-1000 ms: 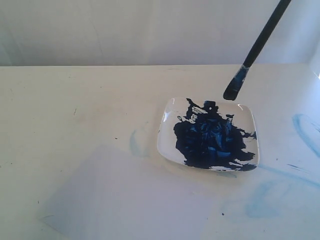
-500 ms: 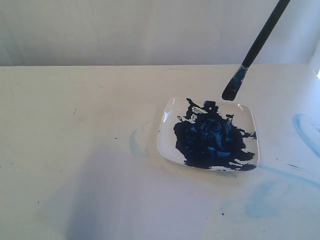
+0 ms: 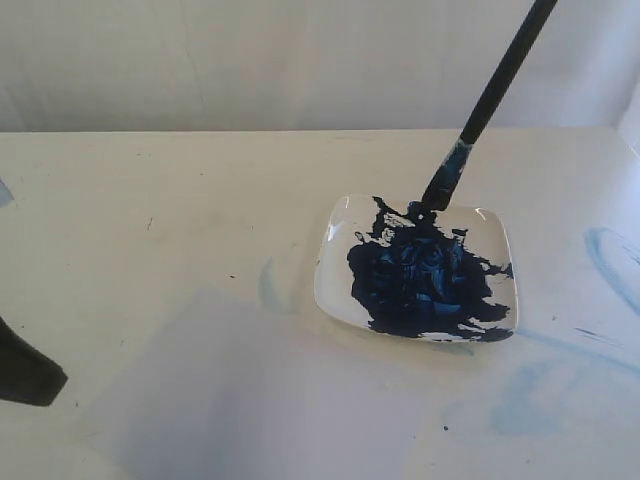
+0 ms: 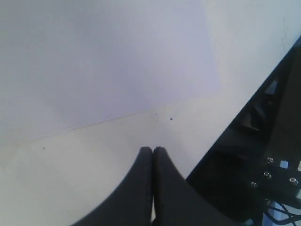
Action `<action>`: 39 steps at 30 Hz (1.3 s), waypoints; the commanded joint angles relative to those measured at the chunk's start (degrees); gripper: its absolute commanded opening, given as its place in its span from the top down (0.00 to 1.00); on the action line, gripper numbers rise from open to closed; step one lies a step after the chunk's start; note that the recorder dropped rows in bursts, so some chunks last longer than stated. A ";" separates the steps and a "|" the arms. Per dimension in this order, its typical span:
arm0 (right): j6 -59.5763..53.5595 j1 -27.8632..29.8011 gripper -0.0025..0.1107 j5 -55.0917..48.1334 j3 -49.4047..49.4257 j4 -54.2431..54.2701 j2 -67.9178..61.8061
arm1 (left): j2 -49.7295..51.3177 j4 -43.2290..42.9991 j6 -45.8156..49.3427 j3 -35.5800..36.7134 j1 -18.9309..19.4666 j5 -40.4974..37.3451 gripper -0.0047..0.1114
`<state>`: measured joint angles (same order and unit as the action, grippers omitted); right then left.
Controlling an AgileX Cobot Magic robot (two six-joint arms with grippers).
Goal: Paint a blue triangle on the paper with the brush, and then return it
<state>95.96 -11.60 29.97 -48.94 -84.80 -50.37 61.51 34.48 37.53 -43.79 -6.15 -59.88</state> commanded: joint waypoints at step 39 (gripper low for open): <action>1.73 -27.03 0.98 -32.29 -11.07 0.19 -20.73 | 15.84 1.09 6.17 8.36 -0.50 20.44 0.96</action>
<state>98.37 -36.63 -1.29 -58.40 -84.57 -69.78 77.37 33.89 43.17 -35.88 -6.15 -38.22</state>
